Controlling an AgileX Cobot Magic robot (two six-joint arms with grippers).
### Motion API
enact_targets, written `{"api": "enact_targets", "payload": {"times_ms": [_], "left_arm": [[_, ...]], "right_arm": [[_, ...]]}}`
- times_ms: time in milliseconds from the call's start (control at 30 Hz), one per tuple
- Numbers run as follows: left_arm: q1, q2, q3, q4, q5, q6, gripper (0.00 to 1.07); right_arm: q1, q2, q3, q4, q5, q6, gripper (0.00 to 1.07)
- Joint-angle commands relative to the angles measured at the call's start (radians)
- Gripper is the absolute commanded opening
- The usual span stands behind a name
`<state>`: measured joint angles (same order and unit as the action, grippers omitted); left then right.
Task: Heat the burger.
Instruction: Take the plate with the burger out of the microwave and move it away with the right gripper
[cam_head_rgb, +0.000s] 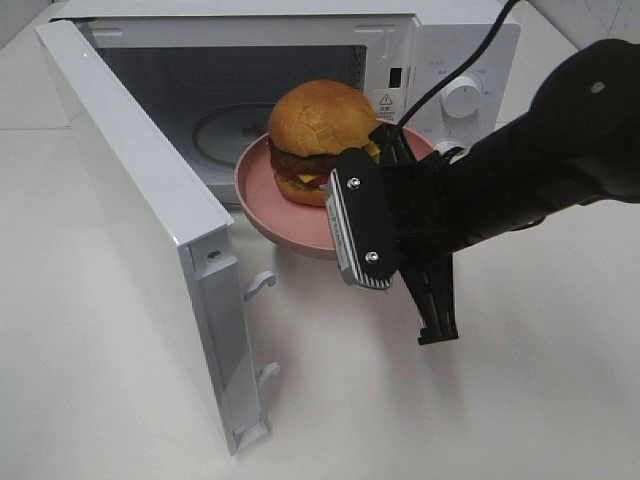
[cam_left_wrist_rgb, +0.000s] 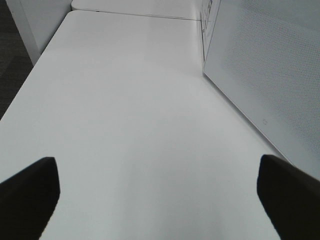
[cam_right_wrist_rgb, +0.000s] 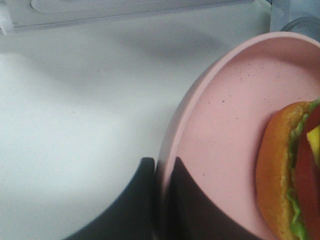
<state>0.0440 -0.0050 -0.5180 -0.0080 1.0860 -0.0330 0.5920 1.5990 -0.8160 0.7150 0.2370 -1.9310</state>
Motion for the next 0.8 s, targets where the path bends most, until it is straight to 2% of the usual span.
{"api": "enact_targets", "payload": {"times_ms": [33, 500, 667, 800], "left_arm": [[0.003, -0.002, 0.003, -0.001, -0.017, 0.0, 1.0], [0.003, -0.002, 0.003, -0.001, -0.017, 0.0, 1.0], [0.003, -0.002, 0.003, -0.001, -0.017, 0.0, 1.0], [0.003, -0.002, 0.003, -0.001, -0.017, 0.0, 1.0]], "right_arm": [[-0.005, -0.103, 0.054, 0.012, -0.054, -0.008, 0.0], [-0.005, -0.372, 0.255, -0.003, -0.068, 0.074, 0.0], [-0.005, -0.479, 0.331, -0.047, -0.068, 0.167, 0.0], [-0.005, -0.579, 0.391, -0.145, -0.067, 0.306, 0.0]]}}
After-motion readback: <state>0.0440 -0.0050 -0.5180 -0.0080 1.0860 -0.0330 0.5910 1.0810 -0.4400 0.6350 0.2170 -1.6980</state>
